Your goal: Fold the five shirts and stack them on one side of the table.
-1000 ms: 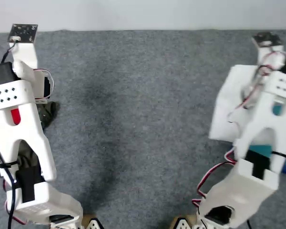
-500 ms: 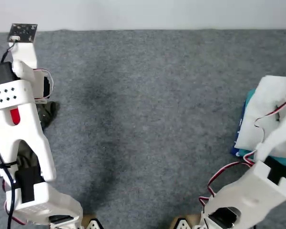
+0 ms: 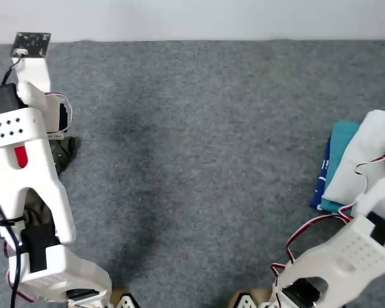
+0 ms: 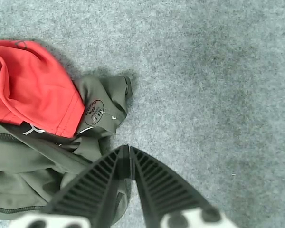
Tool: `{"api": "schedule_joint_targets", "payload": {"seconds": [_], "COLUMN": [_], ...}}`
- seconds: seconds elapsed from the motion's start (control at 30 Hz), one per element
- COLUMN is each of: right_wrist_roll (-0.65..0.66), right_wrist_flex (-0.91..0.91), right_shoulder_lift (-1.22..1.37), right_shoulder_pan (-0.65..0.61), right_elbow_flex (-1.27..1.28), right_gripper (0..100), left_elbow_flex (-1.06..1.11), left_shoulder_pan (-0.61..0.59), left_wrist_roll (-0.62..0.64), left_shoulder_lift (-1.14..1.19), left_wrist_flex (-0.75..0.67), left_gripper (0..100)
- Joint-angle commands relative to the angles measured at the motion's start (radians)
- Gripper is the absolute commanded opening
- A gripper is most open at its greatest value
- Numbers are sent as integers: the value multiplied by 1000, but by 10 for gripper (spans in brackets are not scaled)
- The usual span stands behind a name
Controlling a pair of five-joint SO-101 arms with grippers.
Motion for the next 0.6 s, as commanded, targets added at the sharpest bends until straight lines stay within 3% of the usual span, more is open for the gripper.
{"api": "schedule_joint_targets", "payload": {"seconds": [0.0,0.1,0.3,0.37,0.47,0.57], "right_wrist_roll": [-58,-152,-160,-158,-158,-164], "right_wrist_flex": [-2,7,133,160,163,154], "right_shoulder_lift": [-15,-53,-170,-185,-150,-79], "right_shoulder_pan": [12,22,2,-24,-61,-82], "right_elbow_flex": [-18,-48,-152,-150,-150,-150], "right_gripper": [208,264,265,206,0,42], "left_elbow_flex": [-2,-2,-2,-2,-2,-2], "left_shoulder_pan": [-6,-6,-6,-6,-6,-6], "left_wrist_roll": [-9,-9,-9,-9,-9,-9], "left_shoulder_lift": [-18,-18,-18,-18,-18,-18], "left_wrist_flex": [21,21,21,21,21,21], "left_gripper": [5,5,5,5,5,5]}}
